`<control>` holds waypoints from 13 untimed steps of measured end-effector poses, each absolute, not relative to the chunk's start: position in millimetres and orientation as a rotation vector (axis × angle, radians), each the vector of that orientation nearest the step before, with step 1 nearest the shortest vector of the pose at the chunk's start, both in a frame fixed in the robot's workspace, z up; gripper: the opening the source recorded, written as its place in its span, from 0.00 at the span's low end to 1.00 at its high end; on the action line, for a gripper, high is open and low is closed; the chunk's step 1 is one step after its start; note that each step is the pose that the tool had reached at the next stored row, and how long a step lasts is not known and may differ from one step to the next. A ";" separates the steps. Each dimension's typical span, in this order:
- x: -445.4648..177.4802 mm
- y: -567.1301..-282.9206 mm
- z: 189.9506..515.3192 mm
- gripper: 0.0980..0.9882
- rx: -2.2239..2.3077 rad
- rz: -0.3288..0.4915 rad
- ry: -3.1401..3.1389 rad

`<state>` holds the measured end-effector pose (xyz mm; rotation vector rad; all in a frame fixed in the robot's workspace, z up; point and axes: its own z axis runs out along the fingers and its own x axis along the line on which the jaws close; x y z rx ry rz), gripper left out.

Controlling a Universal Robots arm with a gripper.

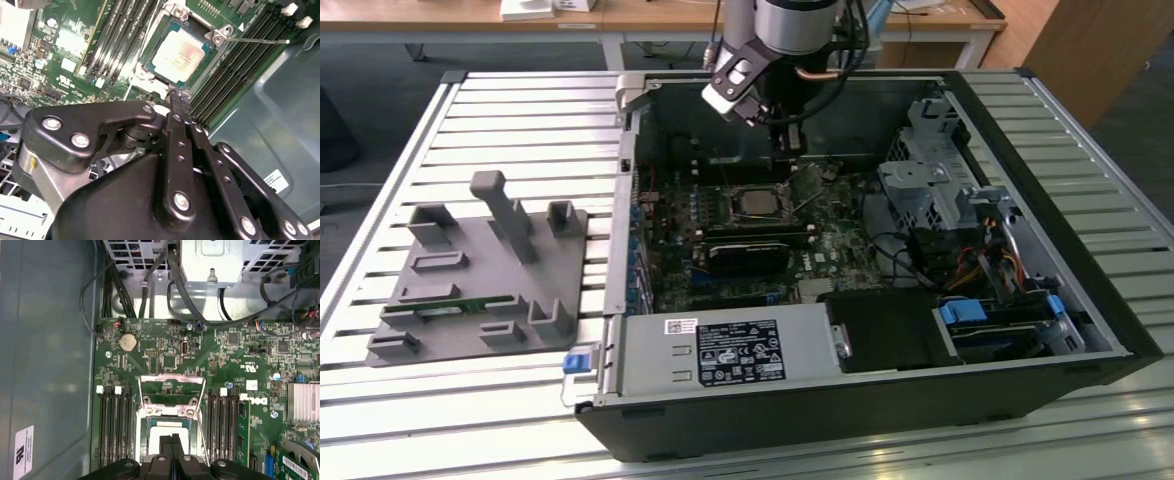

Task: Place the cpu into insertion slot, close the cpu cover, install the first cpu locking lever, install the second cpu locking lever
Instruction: 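Close the cpu cover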

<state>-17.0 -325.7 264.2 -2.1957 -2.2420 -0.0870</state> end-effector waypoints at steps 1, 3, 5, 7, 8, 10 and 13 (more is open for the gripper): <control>-16.4 -325.6 263.9 0.01 -2.188 -0.087 -2.250; -14.3 -325.6 263.4 0.01 -2.187 -0.087 -2.251; -11.6 -325.7 263.1 0.01 -2.187 -0.087 -2.251; -8.8 -325.7 262.9 0.01 -2.187 -0.087 -2.251; -7.4 -325.6 262.8 0.01 -2.187 -0.087 -2.251; -3.9 -325.6 262.8 0.01 -2.187 -0.087 -2.251; 1.0 -325.5 262.7 0.01 -2.187 -0.087 -2.251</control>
